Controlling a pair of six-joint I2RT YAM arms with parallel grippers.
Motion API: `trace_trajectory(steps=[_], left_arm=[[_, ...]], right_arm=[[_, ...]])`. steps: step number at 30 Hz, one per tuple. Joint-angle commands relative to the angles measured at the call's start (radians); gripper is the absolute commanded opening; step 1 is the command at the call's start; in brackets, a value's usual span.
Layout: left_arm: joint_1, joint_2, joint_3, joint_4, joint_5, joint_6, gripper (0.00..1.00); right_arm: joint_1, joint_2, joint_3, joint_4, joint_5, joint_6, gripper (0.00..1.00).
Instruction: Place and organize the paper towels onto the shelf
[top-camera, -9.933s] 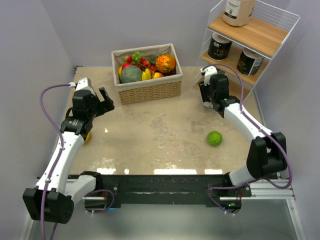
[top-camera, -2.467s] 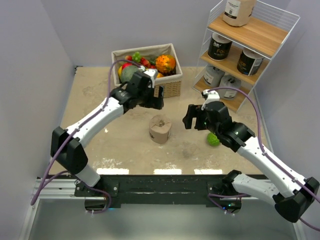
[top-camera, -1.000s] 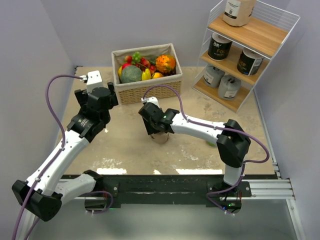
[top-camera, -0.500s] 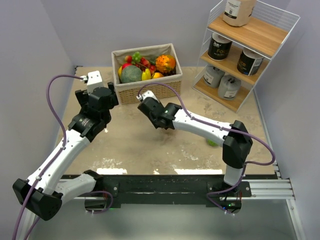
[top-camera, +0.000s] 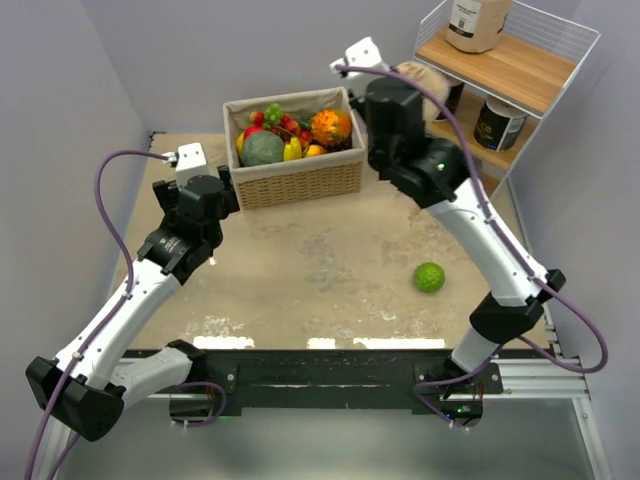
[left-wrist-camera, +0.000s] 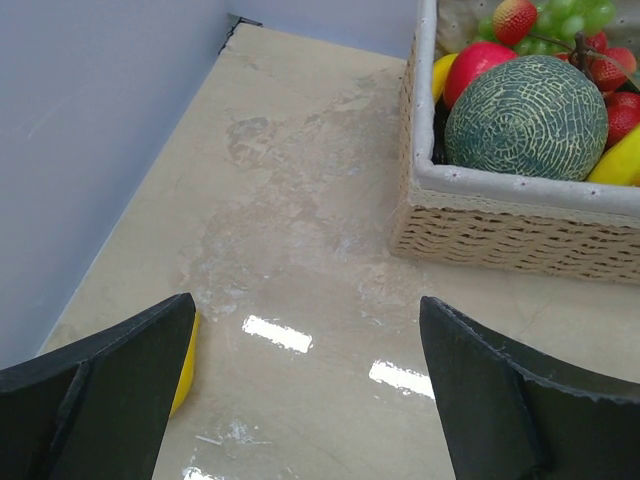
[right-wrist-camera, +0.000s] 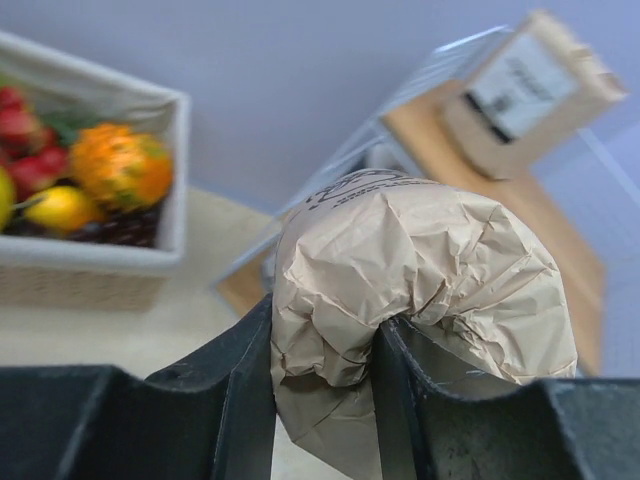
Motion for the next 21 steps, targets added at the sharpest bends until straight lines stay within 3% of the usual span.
trace_trajectory(steps=[1,8,21], left_arm=[[-0.008,-0.020,-0.004,0.051,0.005,-0.024,1.00],[-0.012,-0.030,-0.004,0.051,0.011,-0.026,1.00],[-0.014,-0.026,-0.005,0.049,0.019,-0.032,1.00]], right_arm=[[-0.075,-0.054,0.039,0.206,0.035,-0.324,0.30],[-0.218,-0.011,0.175,0.215,-0.030,-0.416,0.31],[-0.437,-0.005,0.090,0.270,-0.178,-0.451,0.34]])
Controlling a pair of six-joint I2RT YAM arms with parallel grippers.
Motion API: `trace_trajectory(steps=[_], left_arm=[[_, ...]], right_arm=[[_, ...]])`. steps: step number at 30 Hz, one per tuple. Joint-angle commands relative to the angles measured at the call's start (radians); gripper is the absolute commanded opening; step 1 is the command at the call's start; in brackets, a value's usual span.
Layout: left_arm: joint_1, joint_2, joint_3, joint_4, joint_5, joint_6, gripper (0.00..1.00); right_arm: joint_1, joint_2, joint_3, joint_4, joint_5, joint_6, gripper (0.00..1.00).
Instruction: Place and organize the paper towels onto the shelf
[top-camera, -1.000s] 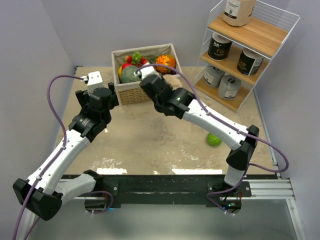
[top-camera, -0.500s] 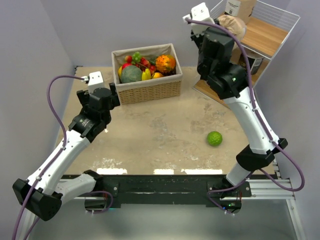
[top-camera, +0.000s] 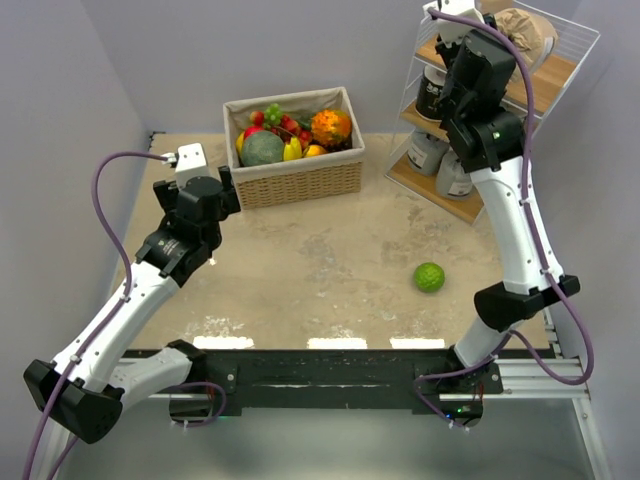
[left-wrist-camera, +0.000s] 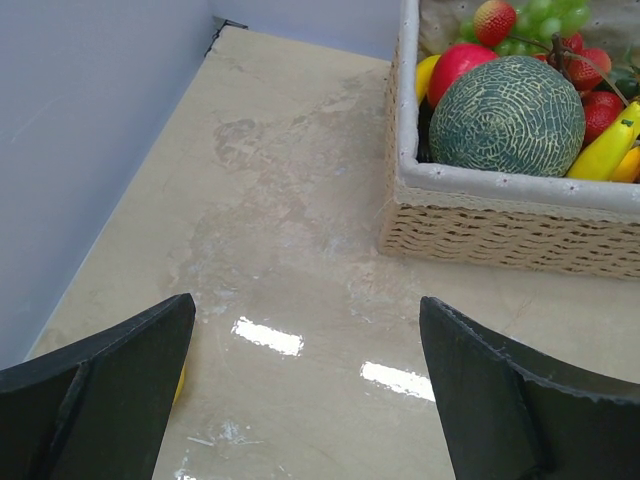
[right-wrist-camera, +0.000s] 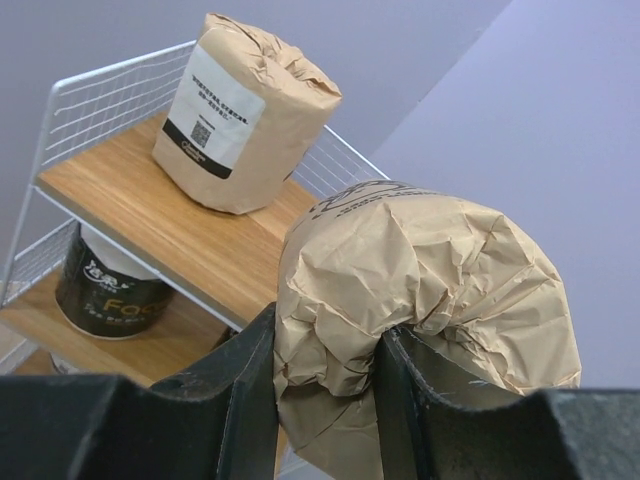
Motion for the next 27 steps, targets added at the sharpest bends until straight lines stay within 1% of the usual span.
trace_trajectory(steps=[1,6,11,15,21,27], left_arm=[[-0.005,-0.012,-0.003,0.050,0.003,-0.034,1.00],[-0.014,-0.015,-0.005,0.051,0.005,-0.032,1.00],[-0.014,-0.010,-0.010,0.055,0.002,-0.030,1.00],[-0.014,-0.002,-0.008,0.053,0.000,-0.030,1.00],[-0.015,-0.004,-0.013,0.053,-0.023,-0.032,1.00],[-0.015,-0.002,-0.014,0.058,-0.026,-0.029,1.00]], right_arm=[[-0.046,0.001,0.000,0.062,-0.091,-0.168,0.35],[-0.098,0.018,-0.013,0.100,-0.124,-0.168,0.35],[-0.111,0.024,-0.059,0.115,-0.127,-0.180,0.35],[-0.149,0.040,-0.055,0.122,-0.162,-0.147,0.35],[-0.175,0.060,-0.075,0.131,-0.190,-0.131,0.37],[-0.206,0.070,-0.053,0.137,-0.220,-0.111,0.40]])
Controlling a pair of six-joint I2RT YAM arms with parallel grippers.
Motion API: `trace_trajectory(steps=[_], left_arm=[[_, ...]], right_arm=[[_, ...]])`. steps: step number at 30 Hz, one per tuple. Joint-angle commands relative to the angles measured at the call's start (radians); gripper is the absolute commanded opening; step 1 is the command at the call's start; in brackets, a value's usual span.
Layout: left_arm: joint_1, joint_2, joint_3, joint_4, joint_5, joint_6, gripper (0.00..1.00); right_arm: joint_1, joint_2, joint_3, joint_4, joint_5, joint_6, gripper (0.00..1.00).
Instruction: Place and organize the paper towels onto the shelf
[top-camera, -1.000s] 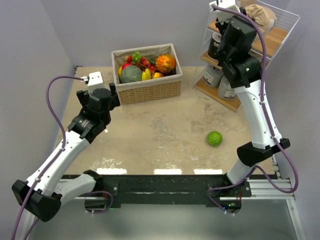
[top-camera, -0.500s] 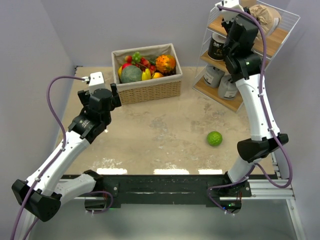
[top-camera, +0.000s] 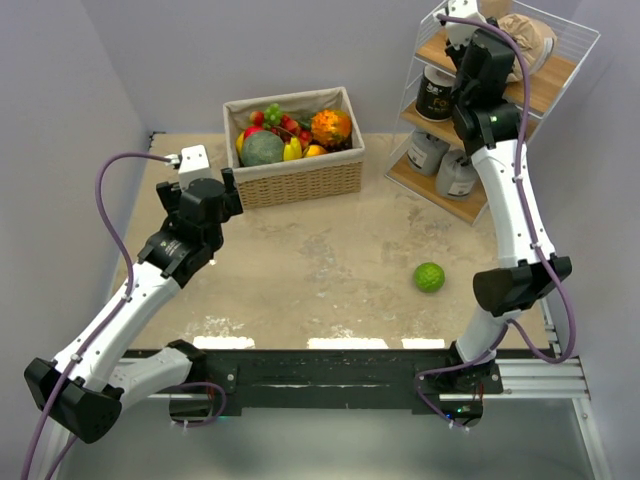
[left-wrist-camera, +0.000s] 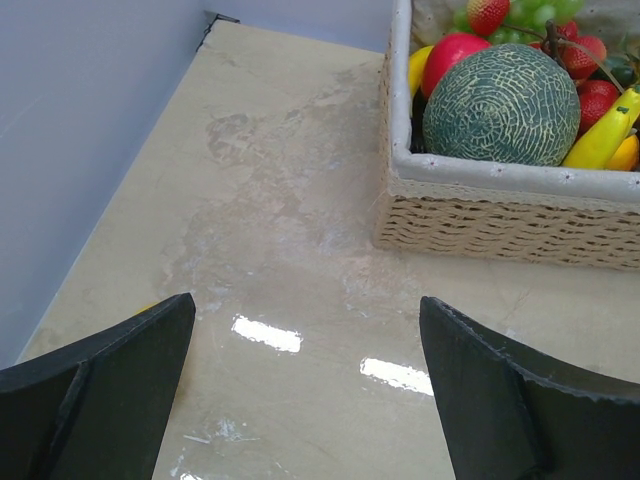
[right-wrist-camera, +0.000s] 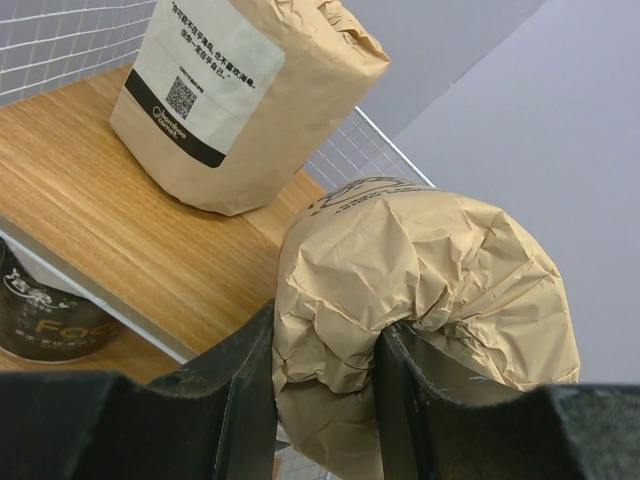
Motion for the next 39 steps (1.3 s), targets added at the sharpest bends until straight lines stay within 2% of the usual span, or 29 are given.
trace_trajectory(steps=[1,15,18,27,32,39], left_arm=[[-0.004,-0.001,0.000,0.051,-0.030,-0.026,1.00],[-0.002,0.005,0.000,0.052,-0.023,-0.025,1.00],[-0.002,-0.006,-0.003,0.054,-0.026,-0.026,1.00],[-0.002,-0.020,-0.009,0.063,-0.017,-0.017,1.00],[-0.002,-0.021,-0.009,0.063,-0.016,-0.019,1.00],[-0.002,-0.023,-0.012,0.068,-0.007,-0.011,1.00]], right_arm=[[-0.021,-0.010,0.029,0.049,-0.052,-0.087,0.42],[-0.047,0.046,0.094,0.110,-0.039,-0.087,0.62],[-0.046,0.054,0.112,0.132,-0.040,-0.067,0.72],[-0.047,0.074,0.157,0.140,-0.023,-0.052,0.82],[-0.047,0.079,0.151,0.157,-0.005,-0.076,0.92],[-0.043,0.077,0.157,0.161,-0.020,-0.052,0.99]])
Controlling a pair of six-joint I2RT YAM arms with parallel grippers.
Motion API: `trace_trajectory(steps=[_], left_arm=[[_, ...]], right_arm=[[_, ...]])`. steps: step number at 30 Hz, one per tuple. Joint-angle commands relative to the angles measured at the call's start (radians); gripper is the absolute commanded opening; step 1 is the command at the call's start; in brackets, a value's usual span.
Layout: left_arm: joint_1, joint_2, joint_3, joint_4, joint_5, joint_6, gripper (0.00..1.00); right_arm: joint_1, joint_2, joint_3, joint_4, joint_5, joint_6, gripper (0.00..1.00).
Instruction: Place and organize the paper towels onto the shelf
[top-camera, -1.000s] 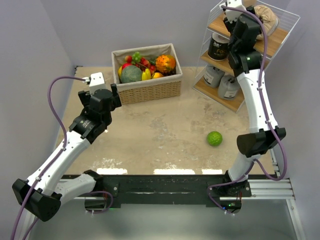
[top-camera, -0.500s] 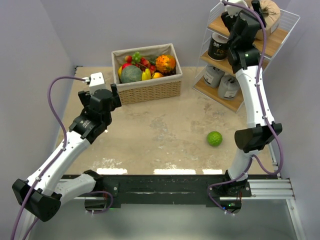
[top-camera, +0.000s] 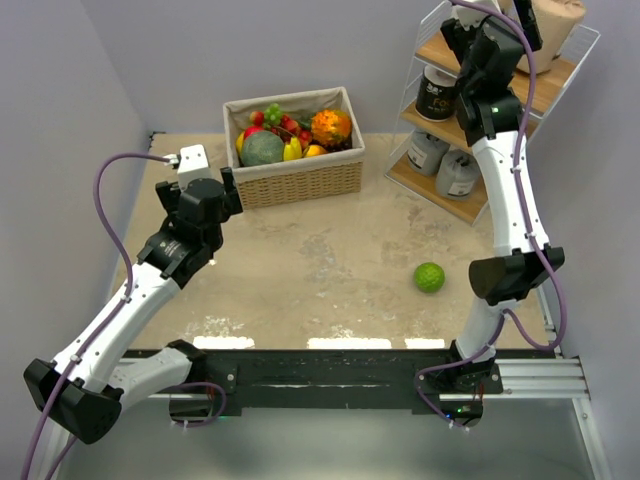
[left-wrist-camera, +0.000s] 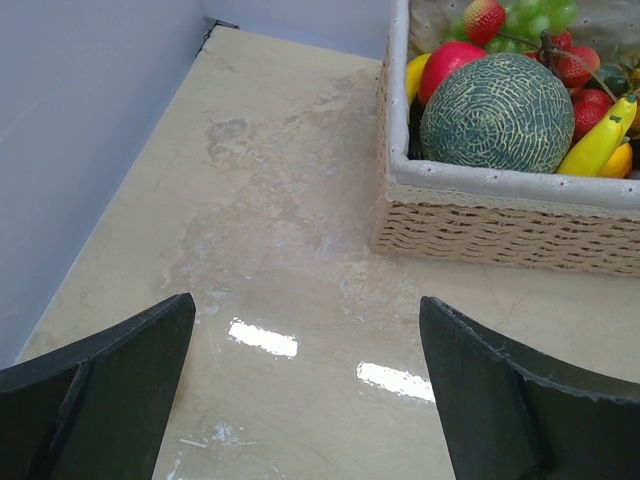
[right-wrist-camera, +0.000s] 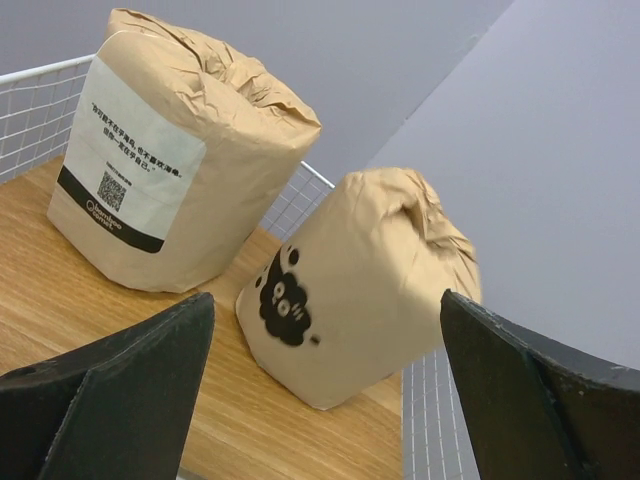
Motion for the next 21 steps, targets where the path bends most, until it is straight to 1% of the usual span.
trace_trajectory(steps=[1,4,6,9,10,11,12,13,14,15,16,17,18,19,20,21], left_arm=[[-0.004,-0.020,-0.010,0.056,-0.005,-0.011,1.00],[-0.004,-0.029,-0.010,0.059,0.005,-0.004,1.00],[-0.004,-0.043,-0.015,0.075,0.034,0.005,1.00],[-0.004,-0.081,-0.048,0.122,0.092,0.032,1.00],[-0.004,-0.102,-0.053,0.134,0.106,0.038,1.00],[-0.004,-0.113,-0.057,0.153,0.120,0.048,1.00],[-0.004,-0.122,-0.067,0.162,0.152,0.051,1.00],[-0.004,-0.139,-0.073,0.171,0.169,0.055,1.00],[-0.004,-0.150,-0.077,0.191,0.188,0.068,1.00],[-0.004,-0.159,-0.085,0.199,0.232,0.075,1.00],[-0.005,-0.179,-0.088,0.206,0.258,0.081,1.00],[-0.007,-0.190,-0.091,0.223,0.284,0.097,1.00],[-0.013,-0.201,-0.102,0.233,0.329,0.103,1.00],[-0.019,-0.228,-0.111,0.246,0.347,0.109,1.00],[-0.025,-0.242,-0.123,0.283,0.364,0.123,1.00],[-0.036,-0.256,-0.143,0.298,0.401,0.127,1.00]], right_arm=[[0.004,-0.011,0.048,0.026,0.008,-0.021,0.99],[0.044,-0.023,0.026,0.015,0.031,-0.026,0.99],[0.104,-0.042,0.002,0.026,0.069,-0.038,0.99],[0.214,-0.072,-0.070,0.080,0.219,-0.038,0.99],[0.243,-0.094,-0.084,0.074,0.244,-0.001,0.99],[0.300,-0.108,-0.108,0.055,0.270,0.029,0.99],[0.326,-0.124,-0.124,0.010,0.278,0.068,0.99],[0.354,-0.163,-0.142,-0.007,0.287,0.162,0.99],[0.406,-0.183,-0.182,-0.027,0.296,0.219,0.99],[0.427,-0.209,-0.198,-0.094,0.289,0.291,0.99],[0.447,-0.256,-0.211,-0.141,0.269,0.473,0.99],[0.469,-0.284,-0.242,-0.246,0.237,0.578,0.99],[0.469,-0.314,-0.265,-0.294,0.117,0.682,0.99],[0.471,-0.345,-0.300,-0.326,0.045,0.864,0.99],[0.469,-0.423,-0.405,-0.336,-0.033,0.917,0.99],[0.471,-0.460,-0.470,-0.316,-0.204,0.957,0.99]])
